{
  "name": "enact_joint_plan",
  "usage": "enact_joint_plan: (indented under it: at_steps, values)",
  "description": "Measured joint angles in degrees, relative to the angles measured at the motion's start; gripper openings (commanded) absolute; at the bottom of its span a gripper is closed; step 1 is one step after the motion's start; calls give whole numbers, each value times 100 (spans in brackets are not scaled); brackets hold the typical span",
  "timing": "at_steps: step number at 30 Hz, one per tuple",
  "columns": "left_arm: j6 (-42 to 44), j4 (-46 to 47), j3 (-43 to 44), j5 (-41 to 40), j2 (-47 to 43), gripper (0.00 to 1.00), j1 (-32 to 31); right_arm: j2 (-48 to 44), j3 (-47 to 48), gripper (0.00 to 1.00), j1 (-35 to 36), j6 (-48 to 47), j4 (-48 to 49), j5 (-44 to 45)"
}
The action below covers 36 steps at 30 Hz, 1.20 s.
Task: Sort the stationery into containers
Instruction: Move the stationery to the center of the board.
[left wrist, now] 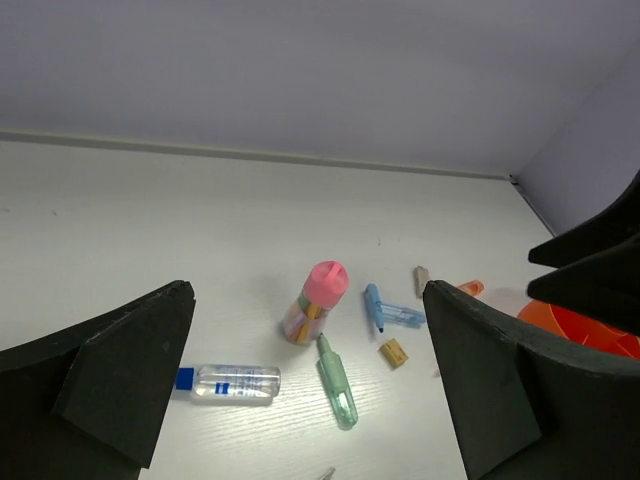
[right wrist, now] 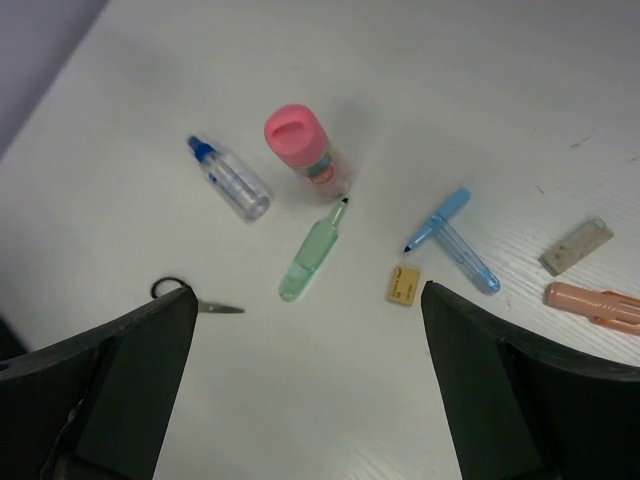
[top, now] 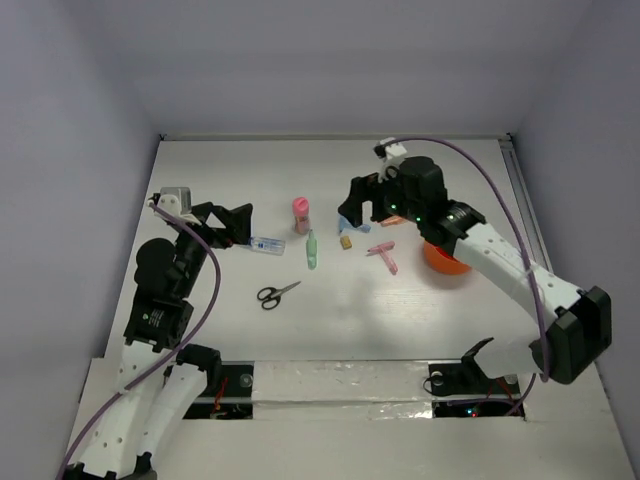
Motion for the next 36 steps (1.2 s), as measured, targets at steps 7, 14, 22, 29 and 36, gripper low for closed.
enact_joint_plan:
  at_steps: [7,14,22,29,36]
  values:
    - [24,-90,0,-203,57,99,-7,1314,739,100,654,-684,-243,914]
    - [46,-92,0,-297,94,99,-96,2398,1394,100,734,-905,-321,1300]
    - [48,-94,0,-470,114,99,-177,3401,2253,97,772,-1147,-317,1611]
    - [81,-94,0,-511,225,99,-245,4118,2949,95,828,-1272,-457,1453]
    - [94,-94,0,-529,243,99,-310,4424,3357,89,960,-1298,-468,1239]
